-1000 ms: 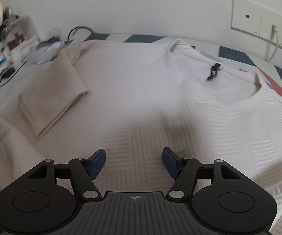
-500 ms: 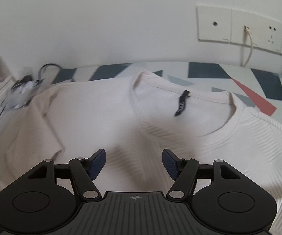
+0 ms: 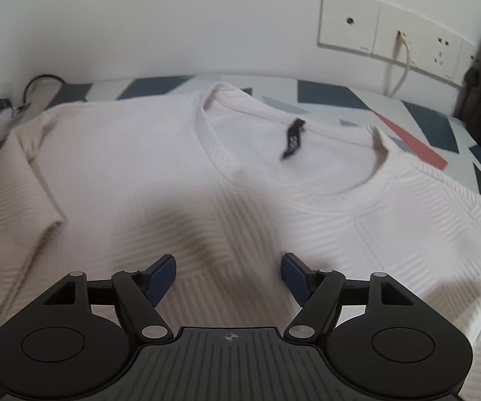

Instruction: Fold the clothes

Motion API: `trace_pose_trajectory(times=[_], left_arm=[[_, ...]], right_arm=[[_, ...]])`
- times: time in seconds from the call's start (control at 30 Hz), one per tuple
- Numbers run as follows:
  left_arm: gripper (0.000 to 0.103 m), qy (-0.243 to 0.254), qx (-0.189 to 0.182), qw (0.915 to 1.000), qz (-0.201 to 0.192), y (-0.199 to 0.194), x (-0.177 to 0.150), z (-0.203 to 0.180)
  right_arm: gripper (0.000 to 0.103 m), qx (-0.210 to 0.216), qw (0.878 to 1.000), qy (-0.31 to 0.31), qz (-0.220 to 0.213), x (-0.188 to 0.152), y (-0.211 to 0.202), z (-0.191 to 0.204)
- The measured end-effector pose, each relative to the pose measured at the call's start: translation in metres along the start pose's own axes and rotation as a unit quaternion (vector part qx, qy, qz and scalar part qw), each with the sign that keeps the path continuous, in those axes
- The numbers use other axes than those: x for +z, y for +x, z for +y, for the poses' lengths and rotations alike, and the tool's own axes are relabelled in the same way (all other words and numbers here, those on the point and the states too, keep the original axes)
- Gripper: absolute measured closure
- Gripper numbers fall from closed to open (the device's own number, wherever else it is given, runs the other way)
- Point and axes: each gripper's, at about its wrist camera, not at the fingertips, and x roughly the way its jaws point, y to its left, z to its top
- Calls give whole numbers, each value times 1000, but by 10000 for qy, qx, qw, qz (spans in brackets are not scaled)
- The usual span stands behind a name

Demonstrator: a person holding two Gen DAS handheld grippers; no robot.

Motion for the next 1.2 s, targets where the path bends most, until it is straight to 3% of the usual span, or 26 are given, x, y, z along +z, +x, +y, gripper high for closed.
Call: trace_pose_trajectory(times=[0.07, 0.43, 0.7, 0.8, 0.9, 1.0, 1.2], left_arm=[[89, -209, -127, 9997, 26, -2, 0, -1], [92, -676, 139, 9976, -89, -37, -27, -45], [92, -1354, 259, 9903, -157, -55, -55, -79], [87, -1613, 447, 9857, -215, -56, -59, -80], [80, -1823, 648, 9806, -317, -59, -56, -76], [78, -1770, 738, 9803, -476, -66, -52, -69], [77, -1411, 760, 9863, -400, -58, -47, -66]], right_arm=[[31, -64, 10000, -35, -8, -2, 0, 1], [9, 18, 9991, -414, 115, -14, -3, -3], [4, 185, 9975, -661, 149, -28, -13, -20], [3, 236, 9971, -660, 301, -29, -15, -26], [4, 307, 9962, -602, 540, -19, -16, -28], [6, 571, 9972, -317, 361, 5, -29, -35], [31, 1165, 9928, -113, -264, 71, -53, -40]])
